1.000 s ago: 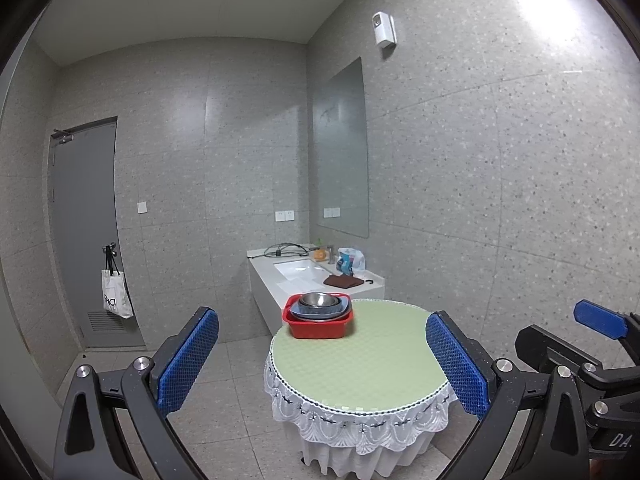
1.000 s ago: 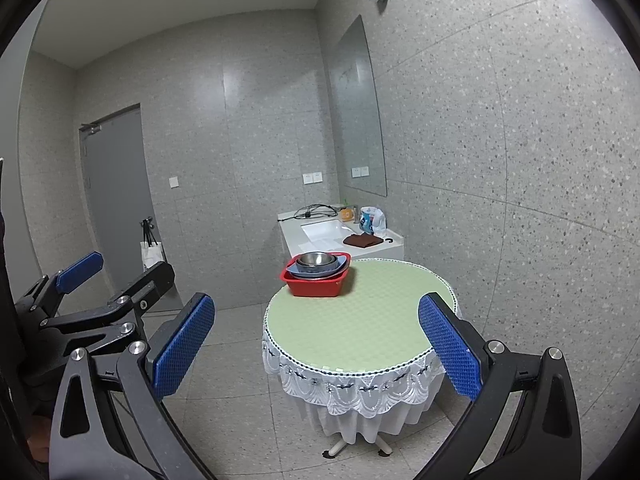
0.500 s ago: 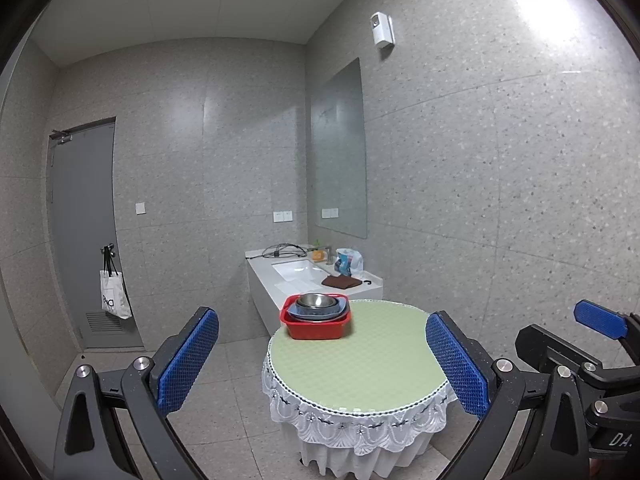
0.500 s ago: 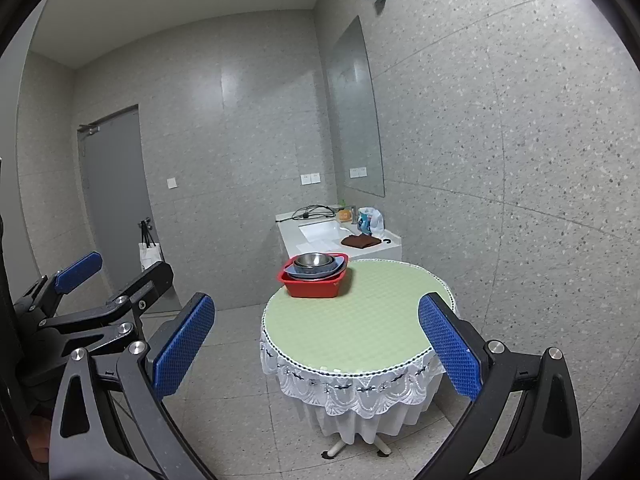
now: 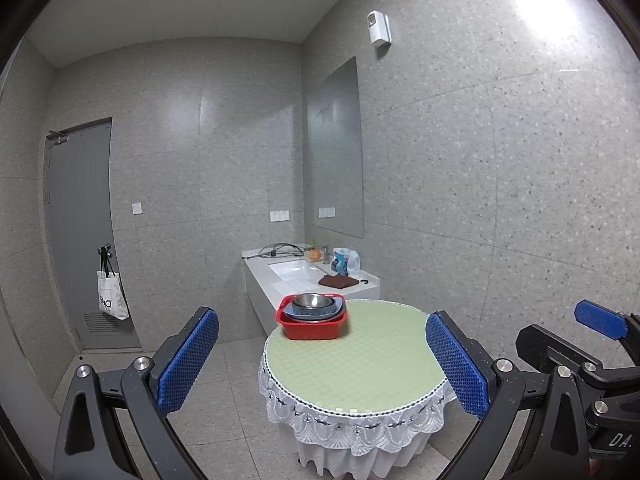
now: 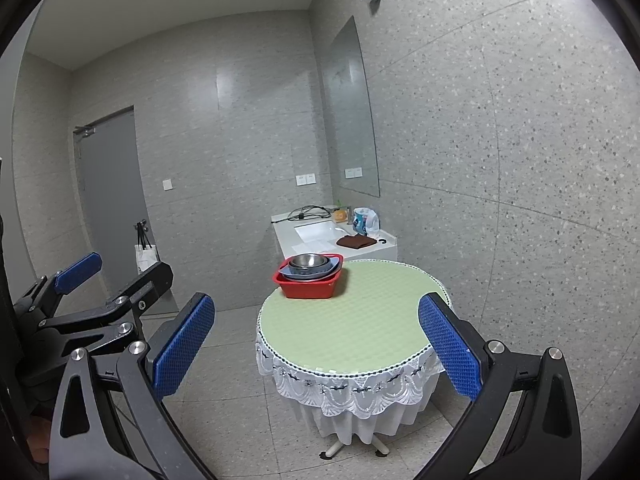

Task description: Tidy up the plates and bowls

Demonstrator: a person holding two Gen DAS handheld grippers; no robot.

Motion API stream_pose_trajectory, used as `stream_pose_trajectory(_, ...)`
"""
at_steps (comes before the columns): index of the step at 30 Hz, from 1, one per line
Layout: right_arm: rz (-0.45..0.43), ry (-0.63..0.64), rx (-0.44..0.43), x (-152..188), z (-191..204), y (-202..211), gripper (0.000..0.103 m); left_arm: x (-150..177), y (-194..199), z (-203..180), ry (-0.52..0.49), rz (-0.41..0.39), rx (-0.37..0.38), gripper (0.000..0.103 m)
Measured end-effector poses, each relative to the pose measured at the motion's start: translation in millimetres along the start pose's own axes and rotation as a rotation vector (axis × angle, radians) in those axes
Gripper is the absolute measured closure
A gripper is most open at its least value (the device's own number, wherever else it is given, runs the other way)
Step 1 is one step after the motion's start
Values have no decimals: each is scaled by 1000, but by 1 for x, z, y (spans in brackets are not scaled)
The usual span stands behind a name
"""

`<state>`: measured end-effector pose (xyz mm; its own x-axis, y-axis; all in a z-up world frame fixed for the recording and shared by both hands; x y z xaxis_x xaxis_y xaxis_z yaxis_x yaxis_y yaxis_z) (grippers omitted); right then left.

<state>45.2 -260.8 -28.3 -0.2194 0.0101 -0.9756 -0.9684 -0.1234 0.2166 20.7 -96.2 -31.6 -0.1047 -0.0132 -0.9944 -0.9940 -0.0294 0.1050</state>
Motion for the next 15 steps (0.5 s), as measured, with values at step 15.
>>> stream_pose_trajectory(15,0,-6,7,0,-1,-1,0,1,-4,-3,-3,-3,1,1)
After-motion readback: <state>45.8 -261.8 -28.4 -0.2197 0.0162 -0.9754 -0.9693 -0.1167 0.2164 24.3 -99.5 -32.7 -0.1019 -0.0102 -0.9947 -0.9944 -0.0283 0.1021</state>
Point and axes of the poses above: each gripper's, at about its wrist camera, not at the fingertips, and y roughly against the way its jaws point, z to its left, x to its underside, the point moved 8 cm from there along -y, roughly the way its jaws point, and after that the axes turned 6 degrees about -z, right-handed, at the moved point
